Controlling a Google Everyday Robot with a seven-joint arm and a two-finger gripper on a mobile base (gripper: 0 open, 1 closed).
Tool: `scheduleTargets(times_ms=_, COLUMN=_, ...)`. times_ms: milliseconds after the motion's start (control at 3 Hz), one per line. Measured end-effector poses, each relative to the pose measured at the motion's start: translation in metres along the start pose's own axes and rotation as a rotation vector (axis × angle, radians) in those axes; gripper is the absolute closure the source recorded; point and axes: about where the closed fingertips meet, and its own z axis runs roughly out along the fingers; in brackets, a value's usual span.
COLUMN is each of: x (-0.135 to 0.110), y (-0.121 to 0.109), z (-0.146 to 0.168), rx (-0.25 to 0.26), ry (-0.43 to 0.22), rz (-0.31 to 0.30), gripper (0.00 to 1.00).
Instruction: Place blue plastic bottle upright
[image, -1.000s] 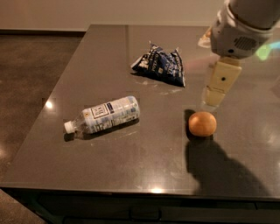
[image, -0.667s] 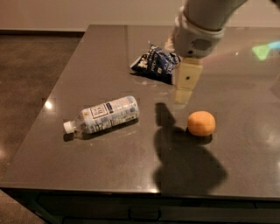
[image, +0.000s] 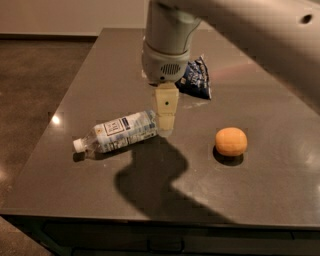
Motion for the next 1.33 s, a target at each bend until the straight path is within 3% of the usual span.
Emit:
scheduleTargets(times_ms=333, x=-0.026, y=-0.005, z=0.039, rx=-0.064, ry=0.068, rz=-0.084, gripper=0.00)
scheduleTargets(times_ms=667, x=-0.035, y=-0.005, z=0.059, rx=-0.085, ry=0.109, rz=-0.114, gripper=0.00)
scheduleTargets(times_ms=1333, x=-0.053, y=0.007, z=0.076, rx=-0.072, ry=0.149, rz=-0.127, gripper=0.00)
